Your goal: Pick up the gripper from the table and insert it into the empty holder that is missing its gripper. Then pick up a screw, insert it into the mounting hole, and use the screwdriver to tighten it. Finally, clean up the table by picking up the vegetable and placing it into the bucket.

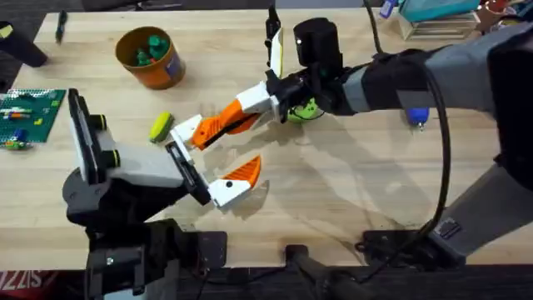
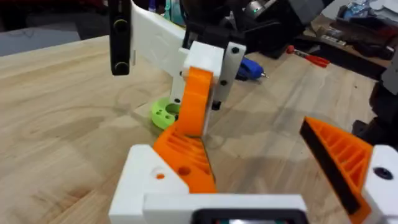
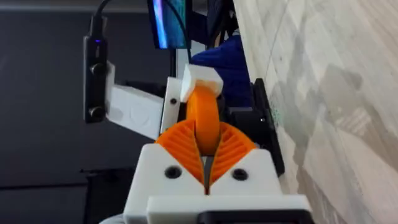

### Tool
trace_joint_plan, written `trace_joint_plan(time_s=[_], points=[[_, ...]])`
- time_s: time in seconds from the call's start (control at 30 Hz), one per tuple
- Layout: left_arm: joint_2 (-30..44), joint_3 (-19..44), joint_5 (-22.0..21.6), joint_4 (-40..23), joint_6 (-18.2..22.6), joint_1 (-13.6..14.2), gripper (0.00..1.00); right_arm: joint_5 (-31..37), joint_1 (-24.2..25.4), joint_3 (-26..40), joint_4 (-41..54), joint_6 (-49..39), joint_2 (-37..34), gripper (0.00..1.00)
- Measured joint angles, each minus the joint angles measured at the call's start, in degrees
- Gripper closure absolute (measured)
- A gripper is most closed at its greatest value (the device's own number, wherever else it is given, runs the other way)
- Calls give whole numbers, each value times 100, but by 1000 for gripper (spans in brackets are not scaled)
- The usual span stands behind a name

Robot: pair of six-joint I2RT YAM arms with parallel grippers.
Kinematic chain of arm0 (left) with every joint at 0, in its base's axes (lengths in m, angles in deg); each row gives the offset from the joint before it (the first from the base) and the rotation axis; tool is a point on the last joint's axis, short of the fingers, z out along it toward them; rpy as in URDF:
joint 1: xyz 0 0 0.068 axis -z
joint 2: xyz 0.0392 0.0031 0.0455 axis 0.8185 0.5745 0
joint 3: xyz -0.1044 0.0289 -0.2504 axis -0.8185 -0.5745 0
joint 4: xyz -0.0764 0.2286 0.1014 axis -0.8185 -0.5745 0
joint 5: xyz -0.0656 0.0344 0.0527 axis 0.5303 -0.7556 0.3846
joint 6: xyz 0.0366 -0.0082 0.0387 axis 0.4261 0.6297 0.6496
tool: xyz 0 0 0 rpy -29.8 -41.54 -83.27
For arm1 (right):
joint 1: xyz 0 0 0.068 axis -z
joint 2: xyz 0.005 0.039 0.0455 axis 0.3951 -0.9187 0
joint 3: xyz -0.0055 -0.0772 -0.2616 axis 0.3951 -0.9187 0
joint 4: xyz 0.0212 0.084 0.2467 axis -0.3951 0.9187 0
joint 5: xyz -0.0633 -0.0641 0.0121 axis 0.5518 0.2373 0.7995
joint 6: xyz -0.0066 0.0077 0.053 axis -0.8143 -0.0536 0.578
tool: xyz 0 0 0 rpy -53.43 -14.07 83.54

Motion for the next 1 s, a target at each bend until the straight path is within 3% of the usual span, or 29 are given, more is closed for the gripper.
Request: trace_joint_plan(time_s=[0.23, 0.6, 1.0], points=[[0, 0, 70, -4, -1, 4, 16, 225, -124, 9, -312, 63, 0, 985], [0, -13, -207, 44, 8, -37, 15, 731, -281, 9, -538, -359, 2, 986], [55, -15, -524, 83, -68, -105, 15, 1371, -484, 31, -700, -241, 6, 986]])
